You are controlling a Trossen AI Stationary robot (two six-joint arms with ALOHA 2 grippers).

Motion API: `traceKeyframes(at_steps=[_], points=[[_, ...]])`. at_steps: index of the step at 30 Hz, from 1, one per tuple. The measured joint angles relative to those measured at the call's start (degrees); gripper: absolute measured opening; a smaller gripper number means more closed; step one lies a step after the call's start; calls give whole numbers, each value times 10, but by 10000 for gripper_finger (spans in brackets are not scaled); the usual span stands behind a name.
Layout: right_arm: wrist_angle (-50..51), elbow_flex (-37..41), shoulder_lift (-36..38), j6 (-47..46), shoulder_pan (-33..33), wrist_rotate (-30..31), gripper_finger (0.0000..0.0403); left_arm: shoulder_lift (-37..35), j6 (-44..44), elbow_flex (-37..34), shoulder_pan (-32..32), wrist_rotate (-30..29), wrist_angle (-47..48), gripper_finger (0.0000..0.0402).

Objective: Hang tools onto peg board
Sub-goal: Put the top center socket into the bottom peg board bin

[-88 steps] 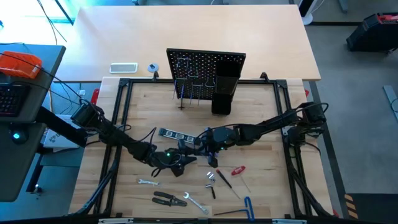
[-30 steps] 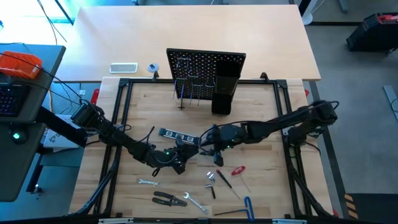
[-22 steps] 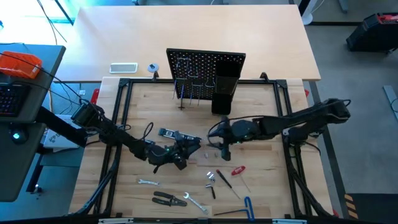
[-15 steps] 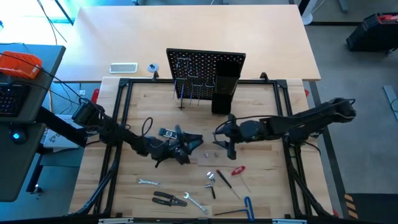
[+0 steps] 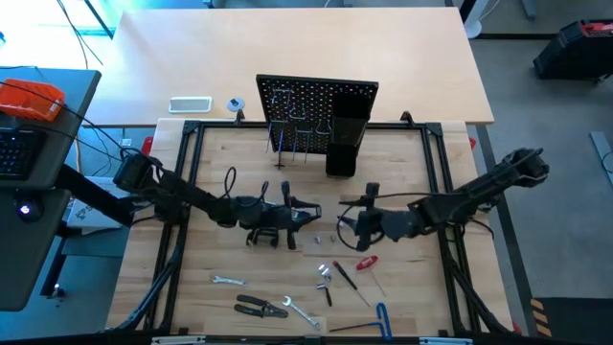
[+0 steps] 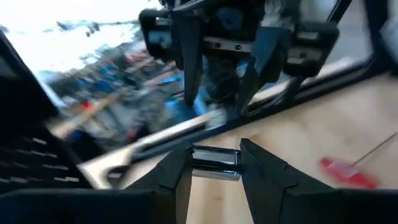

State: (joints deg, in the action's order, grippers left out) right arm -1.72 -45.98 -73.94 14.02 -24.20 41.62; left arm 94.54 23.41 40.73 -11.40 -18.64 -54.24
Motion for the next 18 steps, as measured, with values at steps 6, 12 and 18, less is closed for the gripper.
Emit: traceKeyframes(at_steps=[6, 12, 18], points=[[-21, 0, -27, 45, -14, 39, 177, 0, -235, 8, 72, 182, 1, 106], [-96, 0, -79, 109, -19, 69, 177, 0, -392, 18, 122, 300, 0, 106], [-153, 0, -94, 171, -34, 124, 177, 0, -458, 18, 142, 348, 3, 106]])
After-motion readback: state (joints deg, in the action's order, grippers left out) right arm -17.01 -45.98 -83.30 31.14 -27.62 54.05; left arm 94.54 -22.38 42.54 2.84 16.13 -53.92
